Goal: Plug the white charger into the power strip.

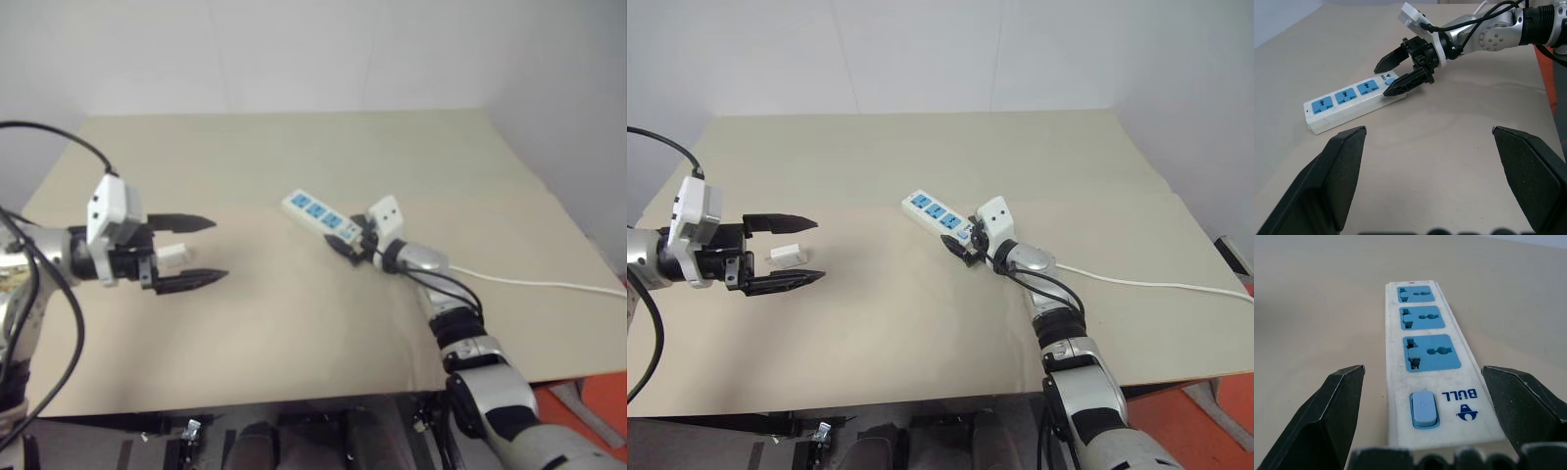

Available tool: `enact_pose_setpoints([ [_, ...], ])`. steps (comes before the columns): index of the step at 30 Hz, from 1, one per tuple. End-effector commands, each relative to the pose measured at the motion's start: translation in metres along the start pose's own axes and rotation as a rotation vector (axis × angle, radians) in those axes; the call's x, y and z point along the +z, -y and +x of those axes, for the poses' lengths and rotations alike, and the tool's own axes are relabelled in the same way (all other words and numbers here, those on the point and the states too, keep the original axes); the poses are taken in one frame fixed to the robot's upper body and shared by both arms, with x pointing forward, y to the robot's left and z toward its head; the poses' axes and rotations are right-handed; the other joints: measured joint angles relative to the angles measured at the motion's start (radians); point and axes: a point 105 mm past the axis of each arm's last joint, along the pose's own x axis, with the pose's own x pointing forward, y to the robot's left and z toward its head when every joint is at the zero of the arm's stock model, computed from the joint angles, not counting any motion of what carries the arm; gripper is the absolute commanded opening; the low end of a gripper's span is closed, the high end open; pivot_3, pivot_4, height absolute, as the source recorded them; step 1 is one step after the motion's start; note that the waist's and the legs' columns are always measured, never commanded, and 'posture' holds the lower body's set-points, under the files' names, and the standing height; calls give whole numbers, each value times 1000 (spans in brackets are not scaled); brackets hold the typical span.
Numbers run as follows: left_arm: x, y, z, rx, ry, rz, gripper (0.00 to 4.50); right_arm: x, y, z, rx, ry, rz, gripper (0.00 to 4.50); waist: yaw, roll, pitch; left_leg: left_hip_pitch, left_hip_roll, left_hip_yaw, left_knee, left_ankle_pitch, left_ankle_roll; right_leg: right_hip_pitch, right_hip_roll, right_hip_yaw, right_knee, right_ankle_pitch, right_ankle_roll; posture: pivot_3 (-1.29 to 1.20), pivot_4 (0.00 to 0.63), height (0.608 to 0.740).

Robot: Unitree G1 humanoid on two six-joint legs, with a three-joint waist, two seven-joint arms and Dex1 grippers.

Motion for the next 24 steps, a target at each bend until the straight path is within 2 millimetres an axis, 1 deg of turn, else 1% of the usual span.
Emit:
enact_pose_setpoints([
  [1,14,1,-7,14,19,58,4500,11,7,-1,-22,43,-32,4467,0,0,0,0,0,0,0,0,0,0,0,0,0,0,0,0,150,740],
  [5,14,1,-8,16,18,57,4500,10,8,-2,-30,44,-37,4467,0,0,0,0,0,0,0,0,0,0,0,0,0,0,0,0,150,740],
  [10,13,1,-7,16,18,55,4500,-2,7,0,-43,15,-36,4467,0,0,0,0,0,0,0,0,0,0,0,0,0,0,0,0,150,740],
  [13,14,2,-8,16,19,55,4500,0,12,0,-76,42,-23,4467,0,0,0,0,0,0,0,0,0,0,0,0,0,0,0,0,150,740],
  [16,14,2,-9,18,17,55,4500,13,17,-1,-110,99,-33,4467,0,0,0,0,0,0,0,0,0,0,0,0,0,0,0,0,150,740],
  [19,13,2,-9,19,16,55,4500,21,19,-2,-119,133,-35,4467,0,0,0,-1,0,0,0,0,0,-1,0,1,0,0,0,0,150,740],
  [22,13,2,-9,18,18,54,4500,23,20,-3,-124,147,-39,4467,0,0,0,-1,0,0,0,0,0,-2,0,1,0,0,0,0,150,740],
  [24,13,2,-8,15,19,55,4500,19,20,-4,-114,133,-35,4467,-1,0,0,-1,0,0,0,0,0,-2,0,1,1,0,0,0,150,740],
])
